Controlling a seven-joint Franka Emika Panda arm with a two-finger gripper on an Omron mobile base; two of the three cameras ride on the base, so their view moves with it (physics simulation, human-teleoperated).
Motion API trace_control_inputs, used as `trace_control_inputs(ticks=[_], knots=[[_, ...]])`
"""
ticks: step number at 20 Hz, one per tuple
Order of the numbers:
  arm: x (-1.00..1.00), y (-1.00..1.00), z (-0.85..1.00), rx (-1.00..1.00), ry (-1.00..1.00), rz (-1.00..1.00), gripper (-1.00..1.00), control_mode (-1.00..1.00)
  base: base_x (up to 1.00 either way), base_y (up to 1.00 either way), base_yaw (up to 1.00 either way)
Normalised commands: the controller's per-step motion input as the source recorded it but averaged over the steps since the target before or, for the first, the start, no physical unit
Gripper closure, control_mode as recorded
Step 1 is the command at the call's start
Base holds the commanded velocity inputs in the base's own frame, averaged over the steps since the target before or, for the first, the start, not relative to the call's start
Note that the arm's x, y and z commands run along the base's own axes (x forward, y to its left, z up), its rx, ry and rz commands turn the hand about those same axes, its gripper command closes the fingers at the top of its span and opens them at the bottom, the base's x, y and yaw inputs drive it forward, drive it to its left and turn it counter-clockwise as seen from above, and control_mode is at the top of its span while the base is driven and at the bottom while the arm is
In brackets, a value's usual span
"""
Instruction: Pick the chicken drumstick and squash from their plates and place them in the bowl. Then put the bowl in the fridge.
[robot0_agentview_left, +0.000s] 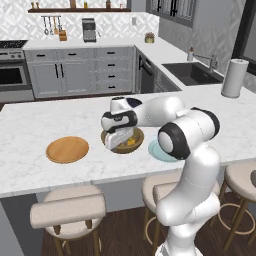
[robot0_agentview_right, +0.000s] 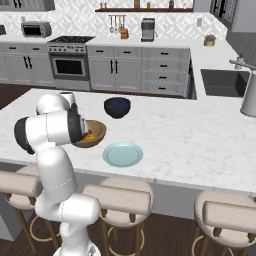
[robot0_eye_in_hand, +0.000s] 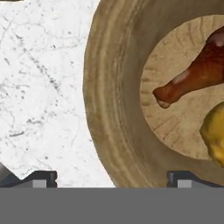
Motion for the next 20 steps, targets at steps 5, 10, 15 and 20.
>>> trace_control_inputs(ticks=[5,10,15,20], knots=[[0.47,0.0,-0.16,-0.05,-0.04,0.0,-1.0,-1.0,0.0,0.0,0.0],[0.22,0.09,-0.34,-0.05,-0.01,0.0,-1.0,-1.0,0.0,0.0,0.0],[0.0,0.07,-0.32,-0.01,-0.01,0.0,-1.0,-1.0,0.0,0.0,0.0],[0.0,0.0,-0.04,0.0,-0.05,0.0,-1.0,-1.0,0.0,0.0,0.0]])
